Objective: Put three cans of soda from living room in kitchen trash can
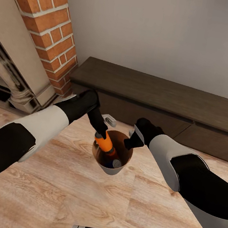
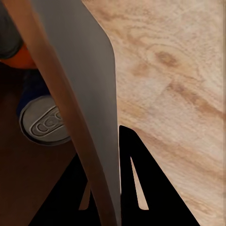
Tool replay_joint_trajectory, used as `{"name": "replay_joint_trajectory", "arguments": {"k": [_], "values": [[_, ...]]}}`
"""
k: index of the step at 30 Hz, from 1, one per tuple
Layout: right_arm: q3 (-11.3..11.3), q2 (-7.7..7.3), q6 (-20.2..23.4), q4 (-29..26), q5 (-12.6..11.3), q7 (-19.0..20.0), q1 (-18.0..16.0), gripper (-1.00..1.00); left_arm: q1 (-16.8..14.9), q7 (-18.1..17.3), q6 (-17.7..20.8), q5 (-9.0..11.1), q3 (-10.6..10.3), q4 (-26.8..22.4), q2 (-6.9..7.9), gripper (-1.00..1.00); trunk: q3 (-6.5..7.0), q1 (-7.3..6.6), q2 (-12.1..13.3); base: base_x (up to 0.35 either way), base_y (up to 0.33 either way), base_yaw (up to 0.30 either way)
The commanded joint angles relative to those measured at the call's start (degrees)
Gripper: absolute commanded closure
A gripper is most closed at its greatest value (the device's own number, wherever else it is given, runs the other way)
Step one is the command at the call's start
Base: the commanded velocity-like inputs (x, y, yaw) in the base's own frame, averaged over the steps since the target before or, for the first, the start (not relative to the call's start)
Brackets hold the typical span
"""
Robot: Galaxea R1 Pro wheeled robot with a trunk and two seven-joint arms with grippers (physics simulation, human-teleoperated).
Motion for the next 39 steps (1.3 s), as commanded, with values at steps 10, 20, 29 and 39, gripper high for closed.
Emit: {"name": "replay_joint_trajectory", "arguments": {"k": [10, 20, 29, 39], "values": [[-1.0, 0.00, 0.2, -0.1, -1.5, 0.5, -0.1, 1.00, 3.4, 3.5, 0.0, 0.1, 0.0, -0.5, -0.96, 1.00, 0.00, -0.01, 0.0, 0.000, 0.000, 0.000], [-1.1, 0.00, 0.2, -0.8, -1.6, 0.5, -0.1, 1.00, 6.3, 5.5, 0.0, 0.2, 0.0, -2.3, -1.05, 1.00, 0.00, -0.01, 0.0, 0.000, 0.000, 0.000], [-1.2, 0.00, 0.2, -1.1, -1.9, 0.5, -0.1, 1.00, 7.7, 5.6, 0.0, 0.2, 0.0, -4.7, -1.37, 1.00, 0.00, -0.01, 0.0, 0.000, 0.000, 0.000], [-1.2, 0.00, 0.2, -1.1, -2.4, 0.5, -0.1, 1.00, 9.8, 8.3, 0.0, 0.3, 0.0, -5.1, -1.65, 1.00, 0.00, -0.01, 0.0, 0.000, 0.000, 0.000]]}}
